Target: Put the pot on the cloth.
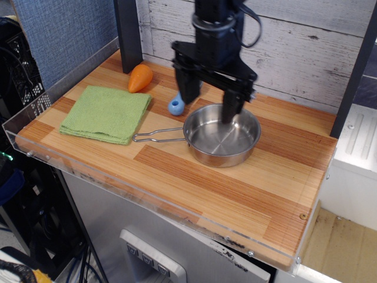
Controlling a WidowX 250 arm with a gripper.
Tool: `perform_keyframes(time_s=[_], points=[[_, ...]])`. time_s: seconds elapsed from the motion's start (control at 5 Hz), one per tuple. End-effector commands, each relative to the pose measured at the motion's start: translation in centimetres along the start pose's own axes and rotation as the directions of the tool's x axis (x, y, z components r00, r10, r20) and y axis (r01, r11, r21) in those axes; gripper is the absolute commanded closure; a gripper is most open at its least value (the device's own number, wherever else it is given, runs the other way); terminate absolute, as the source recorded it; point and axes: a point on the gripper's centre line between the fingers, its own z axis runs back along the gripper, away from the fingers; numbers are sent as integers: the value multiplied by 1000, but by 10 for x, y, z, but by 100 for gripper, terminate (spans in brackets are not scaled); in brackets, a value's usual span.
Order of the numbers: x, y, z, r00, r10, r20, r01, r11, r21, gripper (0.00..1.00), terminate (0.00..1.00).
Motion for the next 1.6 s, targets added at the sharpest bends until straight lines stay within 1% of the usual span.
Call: perform_keyframes(time_s=[0.0,0.2,0.4,0.6,0.8,1.0,1.4], points=[[-5,-36,-11,991,-134,-18,133,990,-48,0,0],[1,-46,-32,984,-166,-68,164,986,-35,0,0],[7,-49,-54,976,-180,-122,178,984,-31,0,0],[14,-44,-69,972,-172,-158,171,985,-21,0,0],[14,-36,-82,970,-156,-189,158,987,-6,0,0],[10,-26,-80,975,-141,-171,146,989,18,100,0],[5,-17,-70,984,-127,-125,133,990,40,100,0]])
